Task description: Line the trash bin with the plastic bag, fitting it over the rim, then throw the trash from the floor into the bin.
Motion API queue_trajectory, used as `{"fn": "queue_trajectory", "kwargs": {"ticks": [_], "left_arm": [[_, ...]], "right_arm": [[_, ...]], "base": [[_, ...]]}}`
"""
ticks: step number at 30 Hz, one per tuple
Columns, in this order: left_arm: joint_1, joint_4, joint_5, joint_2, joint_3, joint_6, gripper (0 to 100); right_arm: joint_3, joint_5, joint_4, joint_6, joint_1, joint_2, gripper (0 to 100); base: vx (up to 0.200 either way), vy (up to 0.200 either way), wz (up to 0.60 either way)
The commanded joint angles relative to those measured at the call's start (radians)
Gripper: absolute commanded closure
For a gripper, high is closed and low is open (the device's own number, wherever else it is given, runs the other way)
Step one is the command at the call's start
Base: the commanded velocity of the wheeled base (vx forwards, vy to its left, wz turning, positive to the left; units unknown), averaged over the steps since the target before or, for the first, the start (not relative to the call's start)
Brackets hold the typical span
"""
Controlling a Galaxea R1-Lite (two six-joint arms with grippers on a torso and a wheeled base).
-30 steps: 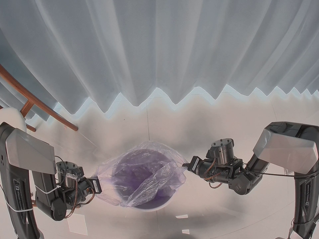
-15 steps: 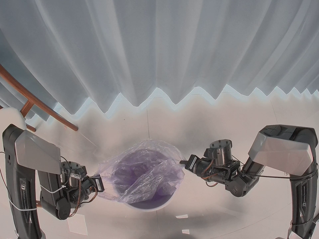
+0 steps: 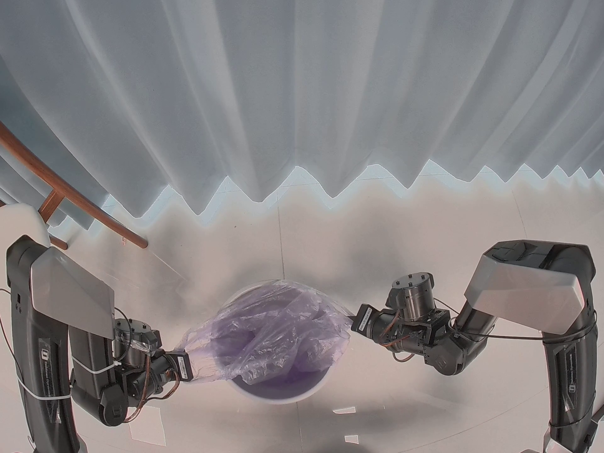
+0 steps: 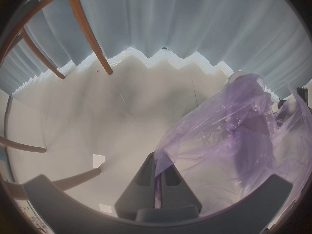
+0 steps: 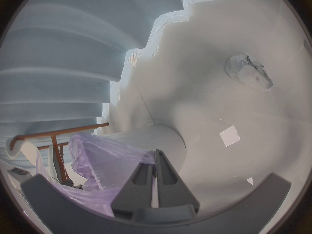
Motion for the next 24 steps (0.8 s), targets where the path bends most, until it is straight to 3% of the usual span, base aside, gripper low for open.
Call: {"fn": "queue_trajectory", "kwargs": {"ticks": [1, 12, 13, 15, 16, 24], "left_arm": [[-0.012, 0.000, 0.004, -0.004, 0.030, 0.010, 100], [-0.022, 0.000, 0.036, -0.005, 0.042, 0.013, 100], [-0.022, 0.000, 0.049, -0.008, 0.041, 0.013, 0], [-0.022, -0.002, 0.059, -0.013, 0.039, 0.013, 0], [-0.022, -0.002, 0.064, -0.015, 0.036, 0.013, 0], [-0.015, 0.000, 0.079, -0.130, 0.044, 0.015, 0]], "right_arm": [[0.041, 0.000, -0.008, -0.038, 0.005, -0.003, 100], [0.067, 0.000, -0.055, -0.052, 0.019, 0.001, 100], [0.067, 0.000, -0.052, -0.052, 0.021, 0.001, 100], [0.067, 0.000, -0.051, -0.052, 0.021, 0.003, 100], [0.068, 0.000, -0.060, -0.052, 0.021, 0.001, 0], [0.110, 0.003, -0.143, -0.044, 0.013, -0.006, 0]], "base": [[0.000, 0.000, 0.00], [0.000, 0.000, 0.00], [0.000, 0.000, 0.00], [0.000, 0.000, 0.00], [0.000, 0.000, 0.00], [0.000, 0.000, 0.00]]}}
